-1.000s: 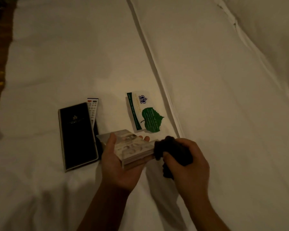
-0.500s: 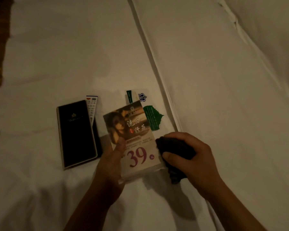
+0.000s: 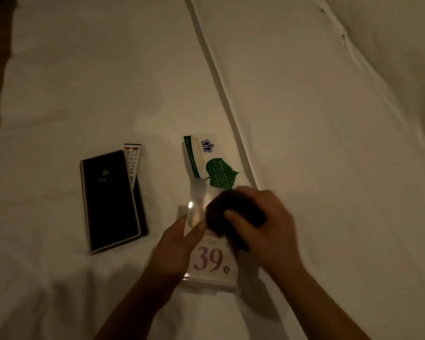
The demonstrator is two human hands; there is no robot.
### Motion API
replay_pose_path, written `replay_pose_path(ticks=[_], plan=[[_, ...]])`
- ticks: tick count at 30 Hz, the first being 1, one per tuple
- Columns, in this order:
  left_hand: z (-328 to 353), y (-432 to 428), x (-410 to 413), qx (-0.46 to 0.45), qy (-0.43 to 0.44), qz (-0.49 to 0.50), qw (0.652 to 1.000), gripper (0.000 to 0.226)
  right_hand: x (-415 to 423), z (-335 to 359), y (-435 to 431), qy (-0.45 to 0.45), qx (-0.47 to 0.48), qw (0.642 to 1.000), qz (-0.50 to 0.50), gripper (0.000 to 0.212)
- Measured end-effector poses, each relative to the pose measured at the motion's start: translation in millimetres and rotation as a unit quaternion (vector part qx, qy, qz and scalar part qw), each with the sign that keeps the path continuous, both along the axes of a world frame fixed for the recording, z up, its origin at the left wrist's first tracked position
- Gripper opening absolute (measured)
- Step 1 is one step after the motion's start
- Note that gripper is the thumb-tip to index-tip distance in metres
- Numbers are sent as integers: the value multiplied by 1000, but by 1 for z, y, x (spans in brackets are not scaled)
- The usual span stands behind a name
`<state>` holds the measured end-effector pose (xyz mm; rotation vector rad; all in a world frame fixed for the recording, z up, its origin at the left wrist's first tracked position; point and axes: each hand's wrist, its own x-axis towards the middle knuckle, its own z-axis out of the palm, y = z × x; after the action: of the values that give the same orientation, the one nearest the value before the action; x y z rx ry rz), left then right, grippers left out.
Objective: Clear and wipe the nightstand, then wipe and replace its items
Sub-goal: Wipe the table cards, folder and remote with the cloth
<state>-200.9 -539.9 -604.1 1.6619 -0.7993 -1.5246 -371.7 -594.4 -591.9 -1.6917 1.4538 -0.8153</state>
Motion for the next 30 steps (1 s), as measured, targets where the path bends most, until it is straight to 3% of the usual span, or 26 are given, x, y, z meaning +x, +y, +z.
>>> replay_pose_path(ticks=[2,3,6,8,9,14,19,21,23,28,30], plan=[[-2,5,2,12,11,-5,1000,26,-13,2,-13,-1,23,990,-139,39],[-3,6,2,14,10,-10,1000,22,-15,3,-14,-12,14,989,-150,38],[-5,5,-5,9,-1,-27,1000,16,5,11,-3,-8,-25,1000,13,43],[-6,3,-8,1,-15,-42,999,34,19,8,5,34,-55,991,118,45],[-6,3,-9,-1,-21,-46,999,39,20,2,3,54,-71,988,125,44],[-13,14,4,26,-9,-50,998,32,-20,-18,-19,85,-12,992,-97,39],[-27,16,-7,106,-4,-28,994,33,-36,-22,-12,-42,59,989,-132,36],[-32,17,-17,146,-46,-48,987,22,-36,-23,-10,-62,61,988,-130,35],[-35,18,-21,117,-119,-95,981,21,-35,-24,-10,-76,69,986,-131,34],[-35,3,-6,3,-352,-99,931,45,-30,-28,-13,-135,101,975,-146,31],[-38,-23,2,-8,-380,-70,922,47,-28,-29,-13,-159,114,969,-147,34]])
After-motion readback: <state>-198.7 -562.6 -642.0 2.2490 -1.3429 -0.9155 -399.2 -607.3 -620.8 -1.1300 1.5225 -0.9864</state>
